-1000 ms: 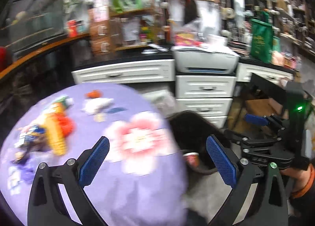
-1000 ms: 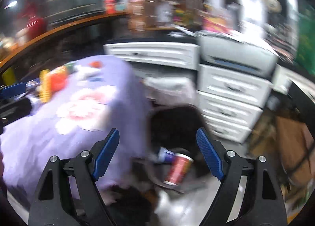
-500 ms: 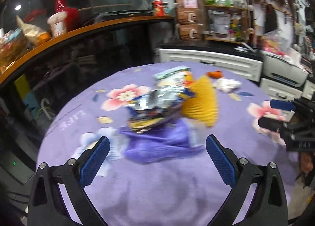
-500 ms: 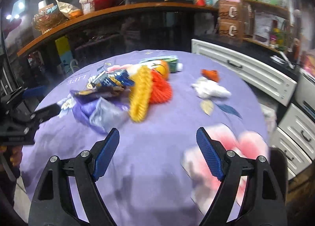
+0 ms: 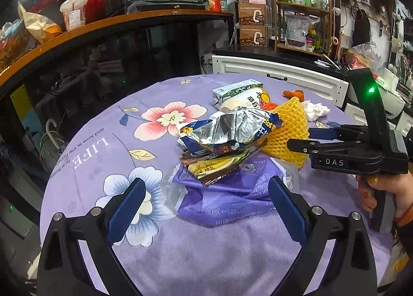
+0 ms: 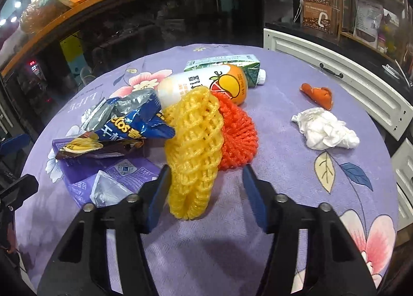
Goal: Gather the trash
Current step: 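Grasp the yellow foam net with the right gripper while the left gripper grasps the orange net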
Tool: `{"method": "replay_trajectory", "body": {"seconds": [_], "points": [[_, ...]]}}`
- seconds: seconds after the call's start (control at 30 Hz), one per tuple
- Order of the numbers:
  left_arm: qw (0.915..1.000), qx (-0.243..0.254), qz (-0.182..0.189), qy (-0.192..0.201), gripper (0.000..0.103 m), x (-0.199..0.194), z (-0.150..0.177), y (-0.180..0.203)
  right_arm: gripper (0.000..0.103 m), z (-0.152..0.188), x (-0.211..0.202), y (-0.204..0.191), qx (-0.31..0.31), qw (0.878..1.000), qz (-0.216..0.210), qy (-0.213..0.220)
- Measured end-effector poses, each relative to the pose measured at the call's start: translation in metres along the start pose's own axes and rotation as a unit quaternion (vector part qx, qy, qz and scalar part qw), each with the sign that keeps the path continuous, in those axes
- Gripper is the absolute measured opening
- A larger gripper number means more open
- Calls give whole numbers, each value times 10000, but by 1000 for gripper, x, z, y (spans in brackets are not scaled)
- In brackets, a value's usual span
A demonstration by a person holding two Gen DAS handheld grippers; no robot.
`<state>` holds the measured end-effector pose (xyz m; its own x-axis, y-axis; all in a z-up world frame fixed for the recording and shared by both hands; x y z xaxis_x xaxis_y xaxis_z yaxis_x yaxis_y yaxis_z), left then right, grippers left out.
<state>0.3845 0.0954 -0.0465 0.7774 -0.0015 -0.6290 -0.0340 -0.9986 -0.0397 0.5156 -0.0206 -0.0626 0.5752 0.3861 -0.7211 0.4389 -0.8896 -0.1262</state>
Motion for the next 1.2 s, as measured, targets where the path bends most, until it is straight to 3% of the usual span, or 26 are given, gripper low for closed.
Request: {"method": "replay_trajectory", "body": {"seconds": [0.13, 0.2, 0.5, 0.77, 1.03, 1.2], "points": [[9999, 109, 46, -50, 94, 5, 2, 3, 21, 1, 1, -4, -1, 9999, -135, 0], [9998, 164, 15, -71, 94, 8, 2, 5, 18, 1, 0, -6, -7, 9998, -203, 24], [9991, 403, 25, -158, 92, 25, -13, 17, 16, 3, -35, -11, -70, 9990, -103, 441], [9953, 920, -36, -300, 91, 47, -34, 49, 16, 1, -80, 5, -100, 9959, 387, 816], [9820, 1753, -412, -569, 87, 72, -42, 83, 16, 23, -110, 25, 295, 9955, 231, 868], [9864, 1521, 49, -614, 87, 72, -53, 90, 16, 36, -124, 31, 226, 9942, 439, 952]]}}
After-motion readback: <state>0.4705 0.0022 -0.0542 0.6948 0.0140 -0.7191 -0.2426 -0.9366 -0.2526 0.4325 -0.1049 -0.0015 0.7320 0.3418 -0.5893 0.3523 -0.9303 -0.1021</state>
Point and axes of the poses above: each gripper's, at about its wrist camera, not at the fingertips, and x roughly the way its jaws point, y to its right, z to its underside, the point moved 6 cm from there along x, roughly the way its jaws point, and after that the axes turned 3 degrees about -x, right-handed, at the moved point
